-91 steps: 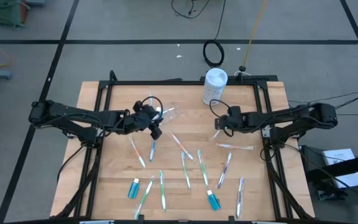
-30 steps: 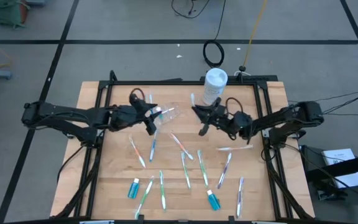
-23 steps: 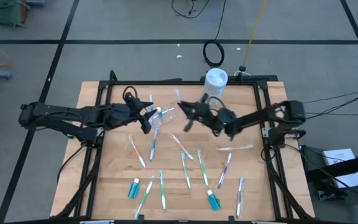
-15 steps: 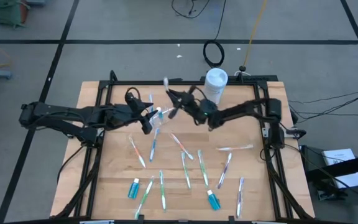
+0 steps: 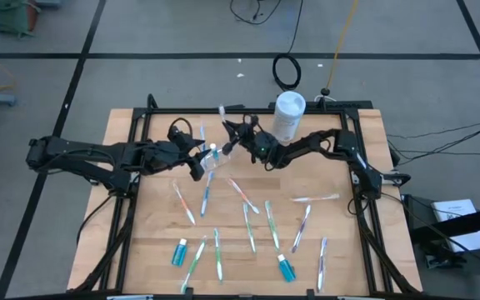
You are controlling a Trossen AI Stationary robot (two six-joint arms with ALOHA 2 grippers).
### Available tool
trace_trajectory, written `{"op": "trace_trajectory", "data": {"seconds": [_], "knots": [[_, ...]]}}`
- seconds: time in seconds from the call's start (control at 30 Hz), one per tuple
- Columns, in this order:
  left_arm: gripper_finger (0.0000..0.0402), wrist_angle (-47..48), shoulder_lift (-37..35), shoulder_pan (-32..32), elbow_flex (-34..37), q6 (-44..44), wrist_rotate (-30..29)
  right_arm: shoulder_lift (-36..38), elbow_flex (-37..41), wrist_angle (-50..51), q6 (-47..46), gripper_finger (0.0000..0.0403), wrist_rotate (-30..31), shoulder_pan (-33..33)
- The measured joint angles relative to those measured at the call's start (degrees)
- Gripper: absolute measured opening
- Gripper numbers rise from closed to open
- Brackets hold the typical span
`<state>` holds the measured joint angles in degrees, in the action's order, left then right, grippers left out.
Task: Pick & Place toothbrushing station
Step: Put the orange toothbrush into the transparent organizer, then put the blue toothbrush into the transparent organizer
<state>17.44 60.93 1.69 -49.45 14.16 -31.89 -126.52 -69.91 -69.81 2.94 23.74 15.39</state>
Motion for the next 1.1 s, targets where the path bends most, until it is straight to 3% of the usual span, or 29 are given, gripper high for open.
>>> {"op": "trace_trajectory", "data": {"seconds": [0.23, 0.43, 0.6, 0.8, 1.1], "knots": [[0.0177, 0.8, 0.3, 0.3, 0.0, 0.0, 0.3, -0.1, 0.0, 2.3, 5.4, 0.0022, 0.1, -1.1], [0.0177, 0.9, 0.4, 0.3, 0.1, 0.1, 0.4, 0.7, 0.0, 8.2, 2.6, 0.0036, 0.6, -2.1], [0.0177, 0.9, 0.4, 0.3, 0.1, 0.1, 0.4, 0.5, 0.0, 13.2, 3.4, 0.0061, 8.1, -2.7], [0.0177, 0.9, 1.5, 0.3, 0.1, 0.3, 0.4, 0.5, 0.0, 11.8, 4.1, 0.0089, 16.8, -4.5], [0.0177, 1.7, 1.7, 0.5, 0.1, 4.0, 0.6, 0.5, 0.0, 12.9, 14.7, 0.0128, 18.8, -9.4]]}}
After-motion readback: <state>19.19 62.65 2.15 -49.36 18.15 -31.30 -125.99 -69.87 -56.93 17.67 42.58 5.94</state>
